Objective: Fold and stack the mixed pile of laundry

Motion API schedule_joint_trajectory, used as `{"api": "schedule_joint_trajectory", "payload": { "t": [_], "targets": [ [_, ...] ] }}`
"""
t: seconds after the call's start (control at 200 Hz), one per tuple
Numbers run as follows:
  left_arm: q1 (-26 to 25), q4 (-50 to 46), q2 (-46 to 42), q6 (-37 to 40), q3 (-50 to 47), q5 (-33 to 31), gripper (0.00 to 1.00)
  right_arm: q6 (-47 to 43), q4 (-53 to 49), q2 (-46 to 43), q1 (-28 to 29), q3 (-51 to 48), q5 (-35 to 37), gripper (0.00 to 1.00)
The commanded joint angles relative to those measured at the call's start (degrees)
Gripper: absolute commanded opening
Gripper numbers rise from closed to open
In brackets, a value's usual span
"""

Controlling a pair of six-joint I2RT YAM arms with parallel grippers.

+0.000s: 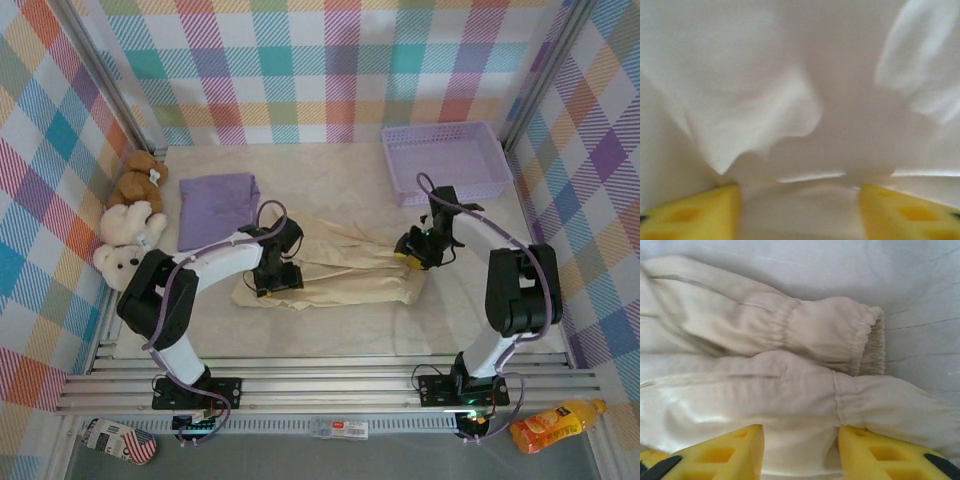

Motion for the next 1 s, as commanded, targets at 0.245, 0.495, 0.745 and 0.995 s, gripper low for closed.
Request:
{"api": "schedule_joint_trajectory", "payload": {
  "t": [0.245, 0.495, 0.745, 0.995],
  "targets": [
    [6.9, -1.7, 13.8, 0.8, 27.7, -3.3, 0.84, -1.7, -3.3, -1.8, 1.0, 9.4, -3.0, 0.51],
    [7.0, -3.9, 22.7, -1.1, 32.4, -5.9, 0.78, -0.5, -2.6, -1.3, 1.3, 10.0, -2.4, 0.51],
    [7.1, -3.0, 25.2, -0.8, 33.0, -6.4, 0.45, -0.2, -3.2, 1.4, 1.4, 11.5, -2.0, 0.51],
    [7.1, -8.5, 24.8, 1.9, 42.3, -8.4, 0.04, -0.6, -4.1, 2.8, 1.3, 13.4, -0.7, 0.51]
  ]
}}
